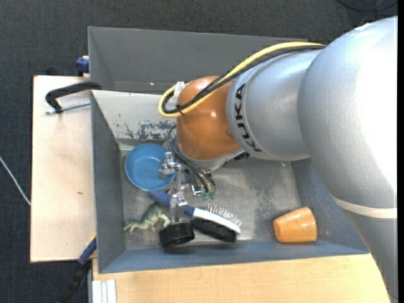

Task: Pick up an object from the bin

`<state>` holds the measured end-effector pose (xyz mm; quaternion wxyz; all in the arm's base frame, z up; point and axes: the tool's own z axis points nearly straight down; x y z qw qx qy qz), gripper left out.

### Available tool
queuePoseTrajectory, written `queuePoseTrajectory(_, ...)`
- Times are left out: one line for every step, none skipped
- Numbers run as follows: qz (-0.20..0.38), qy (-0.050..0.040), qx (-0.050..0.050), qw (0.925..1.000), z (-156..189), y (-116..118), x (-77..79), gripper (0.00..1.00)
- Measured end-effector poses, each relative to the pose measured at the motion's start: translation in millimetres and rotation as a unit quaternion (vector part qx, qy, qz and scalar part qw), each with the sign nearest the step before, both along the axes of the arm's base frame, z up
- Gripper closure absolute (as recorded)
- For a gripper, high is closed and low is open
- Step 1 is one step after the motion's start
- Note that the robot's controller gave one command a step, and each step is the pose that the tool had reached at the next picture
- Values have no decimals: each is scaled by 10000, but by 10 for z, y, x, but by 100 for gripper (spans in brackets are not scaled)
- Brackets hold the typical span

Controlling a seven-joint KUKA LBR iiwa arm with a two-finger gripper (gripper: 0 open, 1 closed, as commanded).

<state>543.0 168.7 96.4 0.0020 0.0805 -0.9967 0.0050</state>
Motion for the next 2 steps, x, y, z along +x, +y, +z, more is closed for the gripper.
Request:
queuePoseTrajectory(25, -35, 47, 10000, 12, 73, 1, 100)
queuePoseTrajectory(39, -76, 75, 9999, 1428, 161, 80, 100)
